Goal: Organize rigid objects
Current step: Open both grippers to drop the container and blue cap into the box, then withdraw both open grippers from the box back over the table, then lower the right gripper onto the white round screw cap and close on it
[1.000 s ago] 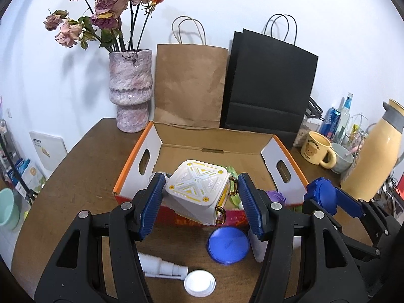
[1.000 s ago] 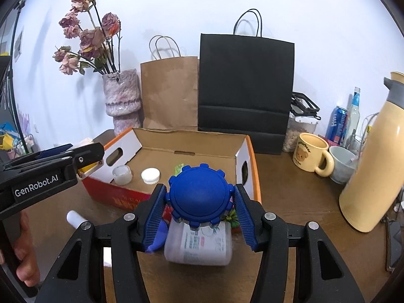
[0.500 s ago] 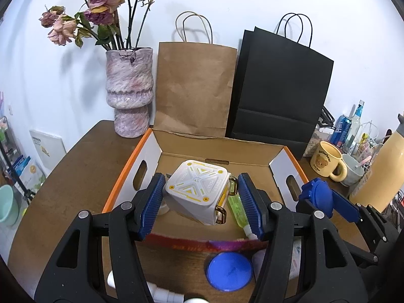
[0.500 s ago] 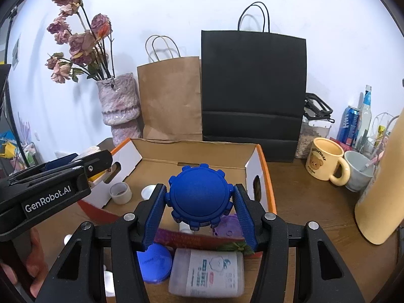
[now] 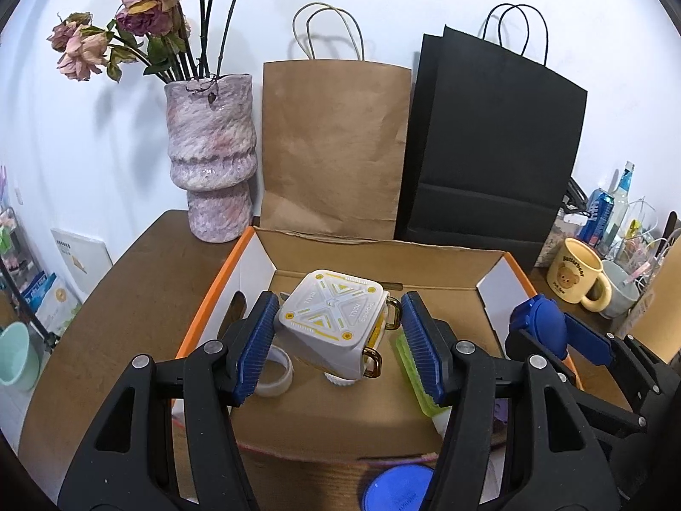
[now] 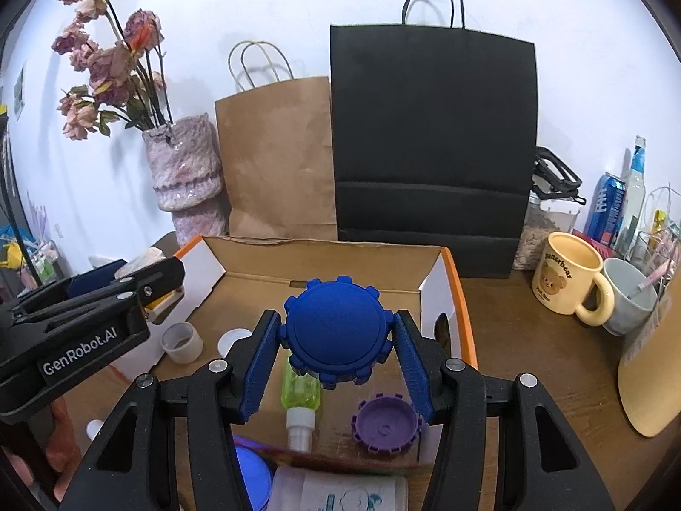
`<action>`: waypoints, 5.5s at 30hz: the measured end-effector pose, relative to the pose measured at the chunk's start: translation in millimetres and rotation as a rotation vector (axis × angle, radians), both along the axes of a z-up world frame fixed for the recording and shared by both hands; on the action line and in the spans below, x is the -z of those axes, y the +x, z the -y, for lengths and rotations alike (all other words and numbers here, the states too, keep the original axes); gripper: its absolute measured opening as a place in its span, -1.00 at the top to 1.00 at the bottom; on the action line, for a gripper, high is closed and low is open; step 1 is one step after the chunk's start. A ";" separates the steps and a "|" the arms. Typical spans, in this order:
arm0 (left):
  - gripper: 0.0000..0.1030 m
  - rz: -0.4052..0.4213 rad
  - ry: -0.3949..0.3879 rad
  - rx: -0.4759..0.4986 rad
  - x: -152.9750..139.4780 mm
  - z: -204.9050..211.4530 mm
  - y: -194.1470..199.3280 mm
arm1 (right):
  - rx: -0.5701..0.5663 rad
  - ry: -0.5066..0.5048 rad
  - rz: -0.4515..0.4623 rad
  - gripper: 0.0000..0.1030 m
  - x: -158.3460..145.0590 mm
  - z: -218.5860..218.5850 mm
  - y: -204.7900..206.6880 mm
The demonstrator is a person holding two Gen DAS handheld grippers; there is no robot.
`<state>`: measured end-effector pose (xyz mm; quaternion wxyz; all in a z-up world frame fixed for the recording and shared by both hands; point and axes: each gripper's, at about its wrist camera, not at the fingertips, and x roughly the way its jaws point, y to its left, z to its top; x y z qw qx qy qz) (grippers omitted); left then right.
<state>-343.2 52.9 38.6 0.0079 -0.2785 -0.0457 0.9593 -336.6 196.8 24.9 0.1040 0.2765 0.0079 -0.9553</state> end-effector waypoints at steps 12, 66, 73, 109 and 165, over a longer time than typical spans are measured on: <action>-0.08 0.021 -0.048 -0.017 12.3 4.2 -27.2 | 0.000 0.065 0.036 -0.14 15.7 0.9 -27.1; -1.00 -0.045 -0.037 -0.041 14.6 29.4 15.5 | -0.009 0.127 0.016 -0.74 18.0 2.5 11.1; -1.00 -0.053 -0.044 -0.031 14.8 34.9 35.2 | -0.024 0.137 0.006 -0.74 17.3 2.7 33.4; -1.00 -0.090 -0.101 0.023 29.4 58.2 162.6 | -0.035 0.116 0.023 -0.74 43.2 -4.5 160.2; -1.00 0.018 -0.097 0.020 53.9 118.1 185.3 | -0.269 0.166 0.255 0.13 84.2 110.9 129.0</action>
